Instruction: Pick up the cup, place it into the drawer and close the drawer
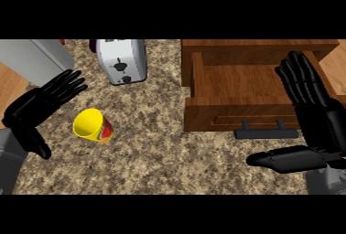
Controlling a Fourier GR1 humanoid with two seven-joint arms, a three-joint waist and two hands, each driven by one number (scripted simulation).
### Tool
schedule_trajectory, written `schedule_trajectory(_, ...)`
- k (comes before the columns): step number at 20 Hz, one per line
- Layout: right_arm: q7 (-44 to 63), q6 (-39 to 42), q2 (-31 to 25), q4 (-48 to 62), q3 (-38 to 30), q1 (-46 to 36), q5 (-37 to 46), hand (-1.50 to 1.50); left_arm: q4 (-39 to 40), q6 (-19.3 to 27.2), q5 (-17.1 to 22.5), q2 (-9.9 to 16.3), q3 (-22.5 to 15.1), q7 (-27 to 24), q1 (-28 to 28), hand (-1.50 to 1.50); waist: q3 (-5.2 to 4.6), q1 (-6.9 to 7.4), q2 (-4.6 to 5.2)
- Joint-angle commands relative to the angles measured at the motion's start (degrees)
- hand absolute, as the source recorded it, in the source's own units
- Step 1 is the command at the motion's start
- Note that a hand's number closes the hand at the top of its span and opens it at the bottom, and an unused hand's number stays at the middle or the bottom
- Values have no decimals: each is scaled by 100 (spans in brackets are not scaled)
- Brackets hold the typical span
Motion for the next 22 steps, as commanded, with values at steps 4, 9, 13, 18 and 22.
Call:
schedule_trajectory(4, 12, -87, 104, 75, -28, -216, 41, -150, 1619, -21, -1725, 53, 16, -1809, -525, -150, -6, -41, 14)
schedule_trajectory(9, 186, 70, -119, -68, -175, -278, -84, -150, 2174, 225, -2321, -13, -359, -2665, -437, -150, -14, -101, 31)
schedule_trajectory(13, -19, 206, -160, 332, -284, -322, -182, -150, 2438, 487, -2569, -59, -569, -3190, -380, -150, -23, -147, 74)
schedule_trajectory(18, 113, 65, -137, 382, -389, -709, -228, -150, 2939, 813, -2829, -121, -768, -3630, -514, -150, -26, -140, 71)
schedule_trajectory(22, 166, 123, -110, 130, -273, -455, -224, -150, 3237, 1041, -2921, -258, -865, -3921, -566, -150, -29, -204, 68)
